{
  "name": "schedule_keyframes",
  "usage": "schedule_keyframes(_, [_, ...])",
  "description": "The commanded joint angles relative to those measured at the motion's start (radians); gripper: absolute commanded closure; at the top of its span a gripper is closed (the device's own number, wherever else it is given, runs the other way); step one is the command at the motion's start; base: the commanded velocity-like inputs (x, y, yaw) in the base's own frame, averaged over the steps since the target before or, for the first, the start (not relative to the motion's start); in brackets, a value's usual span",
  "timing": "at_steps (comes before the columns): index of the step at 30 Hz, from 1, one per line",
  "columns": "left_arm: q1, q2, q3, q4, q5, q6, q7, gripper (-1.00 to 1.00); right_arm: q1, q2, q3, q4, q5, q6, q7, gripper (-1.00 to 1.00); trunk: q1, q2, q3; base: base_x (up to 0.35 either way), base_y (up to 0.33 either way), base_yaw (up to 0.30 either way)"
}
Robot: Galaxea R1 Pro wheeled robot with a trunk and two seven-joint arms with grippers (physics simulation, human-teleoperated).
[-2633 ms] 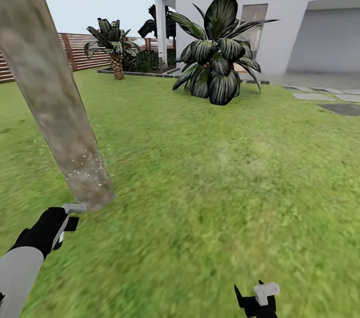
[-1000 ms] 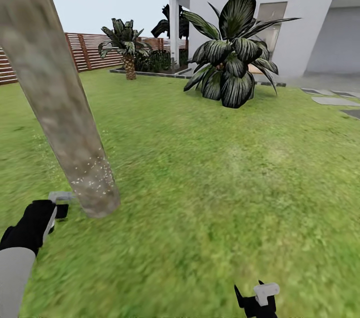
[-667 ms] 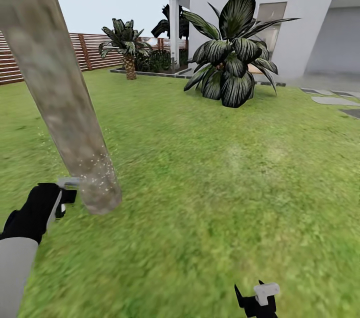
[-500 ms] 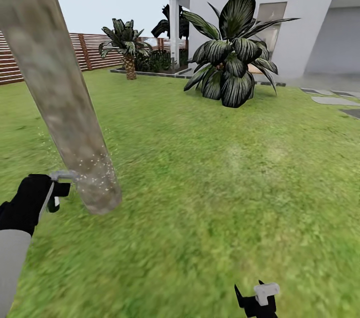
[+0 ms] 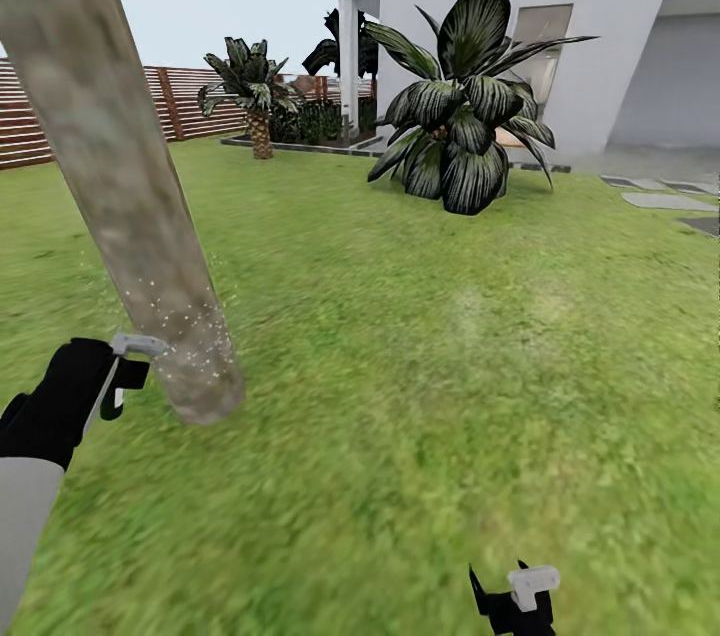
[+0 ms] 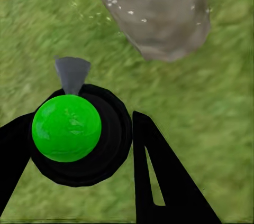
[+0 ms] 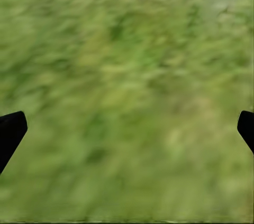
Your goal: In the garden, pick up the pesticide atomizer on the floor and spray pesticide onto both trees until each tree trunk is fully covered.
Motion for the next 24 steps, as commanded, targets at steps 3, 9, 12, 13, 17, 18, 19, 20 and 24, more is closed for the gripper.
schedule_keyframes(3, [0.001, 0.000, 0.005, 0.006, -0.013, 0.002, -0.010, 1.00, -0.001, 0.000, -0.009, 0.000, 0.002, -0.003, 0.009, -1.00, -0.001, 0.000, -0.001, -0.331, 0.000, 0.000])
schedule_keyframes(9, [0.022, 0.004, 0.001, 0.050, -0.012, -0.002, -0.010, 1.00, -0.001, 0.000, -0.009, 0.000, 0.002, -0.003, 0.009, -1.00, -0.001, 0.000, -0.001, -0.341, 0.000, 0.000])
schedule_keyframes(12, [0.041, -0.005, 0.000, 0.133, -0.012, -0.067, -0.010, 1.00, -0.001, 0.001, -0.009, 0.000, 0.002, -0.003, 0.009, -1.00, -0.001, 0.000, -0.001, -0.342, 0.000, 0.000])
schedule_keyframes(13, [0.043, -0.009, 0.000, 0.164, -0.012, -0.093, -0.010, 1.00, -0.001, 0.001, -0.009, 0.000, 0.002, -0.003, 0.009, -1.00, -0.001, 0.000, -0.001, -0.342, 0.000, 0.000])
schedule_keyframes(17, [0.047, -0.026, -0.001, 0.332, -0.013, -0.260, -0.011, 1.00, -0.001, 0.004, -0.007, 0.000, 0.002, -0.003, 0.009, -1.00, -0.001, 0.000, -0.001, -0.336, 0.000, 0.000])
schedule_keyframes(18, [0.047, -0.031, -0.001, 0.368, -0.013, -0.315, -0.012, 1.00, -0.001, 0.004, -0.007, 0.000, 0.003, -0.003, 0.009, -1.00, -0.001, 0.000, -0.001, -0.258, 0.000, 0.000])
schedule_keyframes(19, [0.048, -0.033, -0.001, 0.395, -0.013, -0.360, -0.014, 1.00, -0.001, 0.004, -0.006, -0.001, 0.003, -0.003, 0.009, -1.00, -0.001, 0.000, -0.001, -0.138, 0.000, 0.000])
schedule_keyframes(20, [0.048, -0.035, -0.001, 0.413, -0.013, -0.395, -0.028, 1.00, -0.001, 0.004, -0.006, -0.003, 0.003, -0.003, 0.010, -1.00, -0.001, 0.000, -0.001, -0.071, 0.000, 0.000])
schedule_keyframes(24, [0.060, -0.033, -0.064, 0.434, -0.033, -0.524, -0.236, 1.00, -0.002, 0.002, -0.006, -0.068, 0.004, -0.003, 0.011, -1.00, -0.001, 0.000, -0.001, -0.023, 0.000, 0.000])
